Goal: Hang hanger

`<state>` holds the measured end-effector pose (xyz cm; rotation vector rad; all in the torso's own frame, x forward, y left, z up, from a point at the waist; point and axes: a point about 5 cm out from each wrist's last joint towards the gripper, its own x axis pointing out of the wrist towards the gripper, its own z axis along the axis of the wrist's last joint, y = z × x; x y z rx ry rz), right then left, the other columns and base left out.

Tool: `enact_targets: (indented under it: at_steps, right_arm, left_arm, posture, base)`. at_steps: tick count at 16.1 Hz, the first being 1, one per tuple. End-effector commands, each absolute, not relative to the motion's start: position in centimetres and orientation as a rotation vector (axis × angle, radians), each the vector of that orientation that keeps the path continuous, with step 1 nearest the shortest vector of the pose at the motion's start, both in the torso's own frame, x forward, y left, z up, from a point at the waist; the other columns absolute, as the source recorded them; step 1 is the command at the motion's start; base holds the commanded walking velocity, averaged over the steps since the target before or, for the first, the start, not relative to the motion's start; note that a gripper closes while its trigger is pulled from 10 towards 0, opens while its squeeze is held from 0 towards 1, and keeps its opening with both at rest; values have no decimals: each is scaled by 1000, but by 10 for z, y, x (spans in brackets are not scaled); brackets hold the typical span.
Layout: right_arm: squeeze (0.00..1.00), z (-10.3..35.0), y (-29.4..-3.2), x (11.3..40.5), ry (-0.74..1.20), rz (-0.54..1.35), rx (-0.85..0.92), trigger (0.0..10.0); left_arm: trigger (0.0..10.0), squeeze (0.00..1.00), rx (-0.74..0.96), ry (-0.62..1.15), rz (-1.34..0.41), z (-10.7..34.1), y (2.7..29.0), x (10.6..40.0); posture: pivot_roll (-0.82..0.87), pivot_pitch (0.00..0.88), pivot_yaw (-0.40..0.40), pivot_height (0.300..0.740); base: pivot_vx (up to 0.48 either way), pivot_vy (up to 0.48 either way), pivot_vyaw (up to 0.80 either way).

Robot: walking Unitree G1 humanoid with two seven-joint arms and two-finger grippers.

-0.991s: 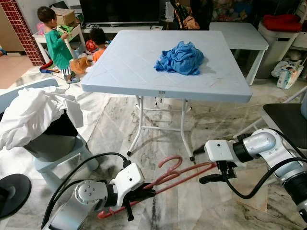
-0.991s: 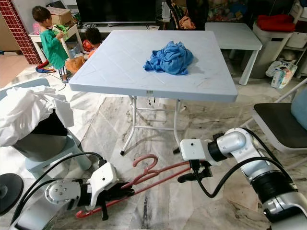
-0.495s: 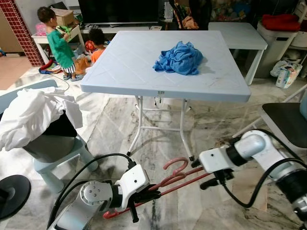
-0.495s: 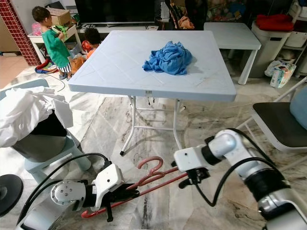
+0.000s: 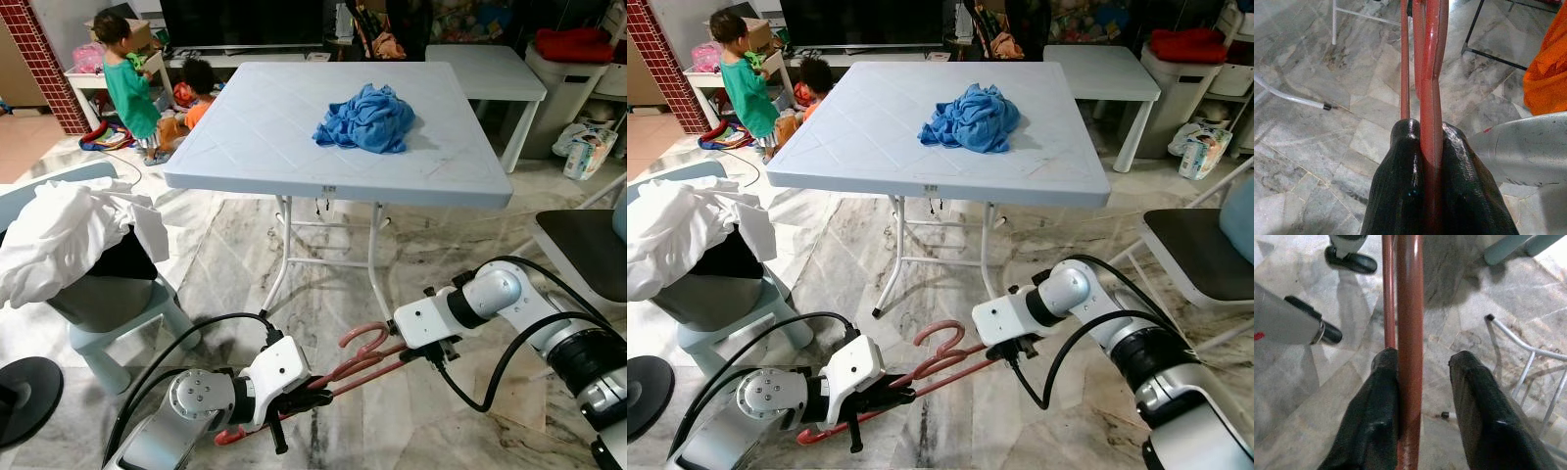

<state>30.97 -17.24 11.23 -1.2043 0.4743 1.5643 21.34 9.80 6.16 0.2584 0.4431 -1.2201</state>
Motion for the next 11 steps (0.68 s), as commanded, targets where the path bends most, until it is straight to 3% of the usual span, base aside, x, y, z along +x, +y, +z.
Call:
enact_targets:
  at_steps: [1, 9, 10, 11]
  right_arm:
    - [0, 119, -170, 314, 454, 1564, -1245, 0]
    - [0, 113, -182, 317, 522, 1567, -1291, 0]
    - [0, 113, -184, 319, 524, 1561, -1293, 0]
    - [0, 113, -185, 320, 525, 1553, -1295, 0]
  left_arm:
    - [10000, 0, 273, 429, -1229, 63, 96, 215]
    - [10000, 0, 285, 428, -1221, 62, 96, 216]
    - [10000, 161, 281, 428, -1217, 61, 97, 217]
    - [10000, 1000, 291, 402, -1188, 62, 98, 220]
  posture:
    - [-101, 0, 28, 740]
    - [-97, 0, 25, 740]
    - [-96, 0, 24, 740]
    - [-95, 0, 24, 740]
  base:
    - [0, 0, 0]
    - [0, 0, 0]
    - [0, 0, 0]
    - [0, 0, 0]
